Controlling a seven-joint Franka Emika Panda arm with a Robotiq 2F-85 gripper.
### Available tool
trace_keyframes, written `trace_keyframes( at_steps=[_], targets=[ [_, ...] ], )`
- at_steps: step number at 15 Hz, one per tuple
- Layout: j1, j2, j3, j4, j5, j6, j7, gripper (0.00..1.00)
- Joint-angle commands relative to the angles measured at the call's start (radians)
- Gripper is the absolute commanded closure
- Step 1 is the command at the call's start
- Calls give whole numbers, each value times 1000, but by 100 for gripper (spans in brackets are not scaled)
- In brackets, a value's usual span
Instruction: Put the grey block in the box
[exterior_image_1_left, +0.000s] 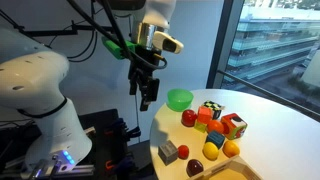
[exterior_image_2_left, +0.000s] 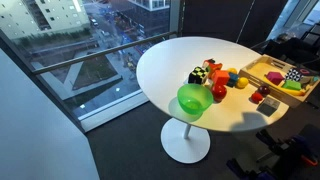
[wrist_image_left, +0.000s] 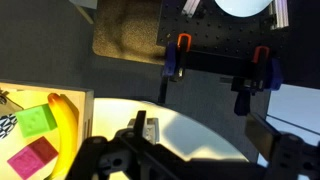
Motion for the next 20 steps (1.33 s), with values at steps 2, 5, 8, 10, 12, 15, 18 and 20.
trace_keyframes(
  at_steps=[2, 5, 8, 10, 12, 15, 18, 20],
  targets=[
    [2, 0, -1, 2, 0, -3, 1, 0],
    [2, 0, -1, 2, 0, -3, 1, 0],
    [3, 11, 1, -4, 1, 13, 11, 0],
    [5, 19, 1, -16, 2, 47, 19, 0],
    [3, 28, 3, -31, 1, 87, 26, 0],
    [-6, 37, 4, -69, -8, 180, 39, 0],
    [-19, 81, 7, -74, -18, 275, 58, 0],
    [-32, 109, 6, -82, -22, 337, 71, 0]
  ],
)
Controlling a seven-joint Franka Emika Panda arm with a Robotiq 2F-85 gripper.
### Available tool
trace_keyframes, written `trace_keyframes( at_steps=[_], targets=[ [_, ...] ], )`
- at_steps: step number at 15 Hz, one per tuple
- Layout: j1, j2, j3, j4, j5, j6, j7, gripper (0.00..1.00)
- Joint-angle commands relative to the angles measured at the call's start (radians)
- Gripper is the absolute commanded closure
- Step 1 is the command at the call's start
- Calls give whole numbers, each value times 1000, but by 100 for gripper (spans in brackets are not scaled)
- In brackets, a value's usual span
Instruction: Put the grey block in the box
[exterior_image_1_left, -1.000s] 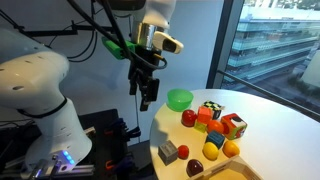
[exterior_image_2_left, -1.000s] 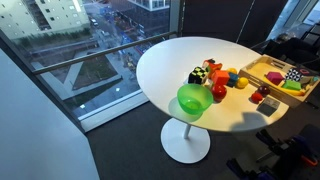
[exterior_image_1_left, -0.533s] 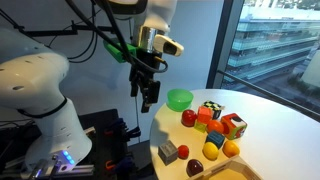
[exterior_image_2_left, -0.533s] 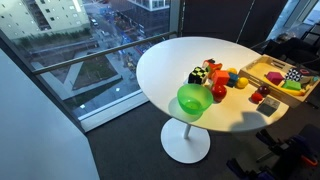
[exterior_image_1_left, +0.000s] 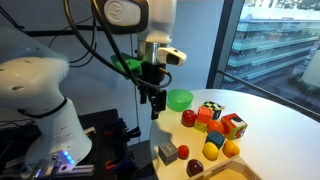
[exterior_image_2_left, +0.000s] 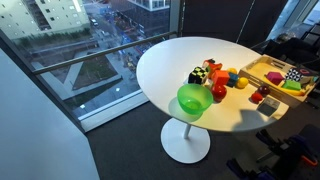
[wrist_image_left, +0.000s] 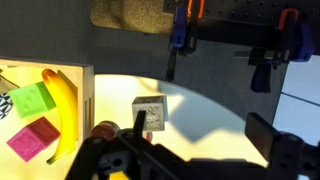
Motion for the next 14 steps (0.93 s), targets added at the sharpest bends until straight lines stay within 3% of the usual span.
trace_keyframes(
  at_steps=[1, 14],
  targets=[
    [-32, 64, 5, 1, -23, 103, 36, 0],
    [-77, 313, 4, 0, -28, 360, 48, 0]
  ],
)
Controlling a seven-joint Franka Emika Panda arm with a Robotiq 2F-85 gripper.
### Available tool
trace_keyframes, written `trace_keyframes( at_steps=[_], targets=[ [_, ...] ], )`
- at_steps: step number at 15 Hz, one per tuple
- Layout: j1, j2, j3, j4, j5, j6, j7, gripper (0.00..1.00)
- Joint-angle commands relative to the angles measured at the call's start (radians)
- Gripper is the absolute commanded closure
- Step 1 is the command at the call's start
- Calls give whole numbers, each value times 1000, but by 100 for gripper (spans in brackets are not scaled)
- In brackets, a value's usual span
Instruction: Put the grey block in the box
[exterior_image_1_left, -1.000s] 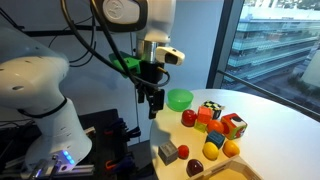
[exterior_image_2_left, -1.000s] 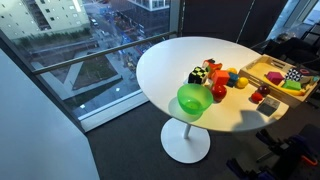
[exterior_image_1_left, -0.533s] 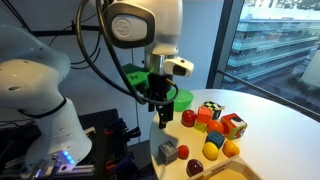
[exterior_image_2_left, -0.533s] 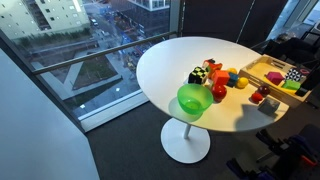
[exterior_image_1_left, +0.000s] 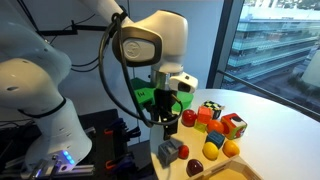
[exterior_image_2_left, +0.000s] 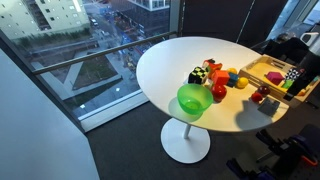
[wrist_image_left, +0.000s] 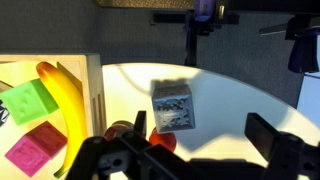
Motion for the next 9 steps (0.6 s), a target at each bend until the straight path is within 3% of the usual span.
trace_keyframes(
  at_steps=[1, 9],
  targets=[
    [-11, 63, 2, 0, -23, 70, 6, 0],
    [-9, 197, 1, 0, -29, 236, -11, 0]
  ],
)
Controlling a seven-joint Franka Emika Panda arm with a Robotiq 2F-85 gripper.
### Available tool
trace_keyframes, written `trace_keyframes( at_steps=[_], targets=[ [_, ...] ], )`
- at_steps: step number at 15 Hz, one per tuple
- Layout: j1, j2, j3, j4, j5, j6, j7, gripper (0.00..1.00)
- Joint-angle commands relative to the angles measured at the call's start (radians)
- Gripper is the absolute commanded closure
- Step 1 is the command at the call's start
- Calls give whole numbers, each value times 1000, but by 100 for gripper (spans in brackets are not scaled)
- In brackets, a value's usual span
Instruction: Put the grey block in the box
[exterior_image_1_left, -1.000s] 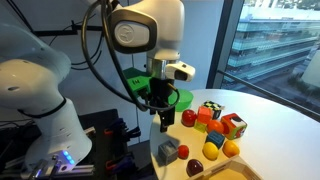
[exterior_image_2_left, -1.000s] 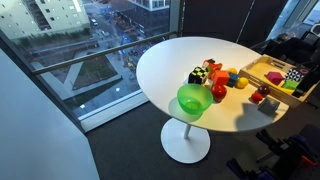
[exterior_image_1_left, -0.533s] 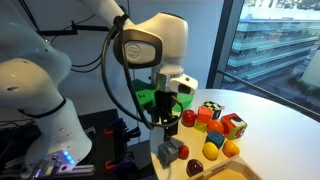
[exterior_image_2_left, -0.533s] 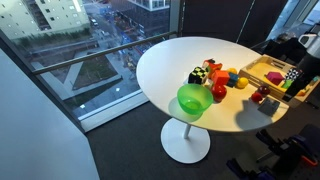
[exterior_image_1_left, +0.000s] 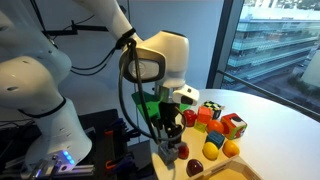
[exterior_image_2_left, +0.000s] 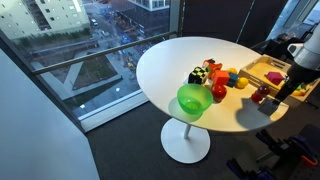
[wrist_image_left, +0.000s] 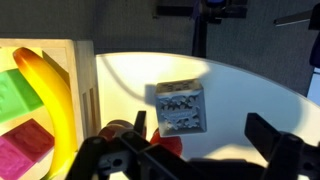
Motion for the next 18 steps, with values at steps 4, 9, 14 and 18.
trace_keyframes(
  at_steps=[4, 9, 14, 18],
  targets=[
    [-13, 109, 2, 0, -63, 142, 0, 0],
    [-7, 176, 0, 1, -55, 227, -6, 0],
    [-1, 207, 4, 1, -62, 262, 6, 34],
    [0, 173, 1, 13, -91, 210, 43, 66]
  ],
)
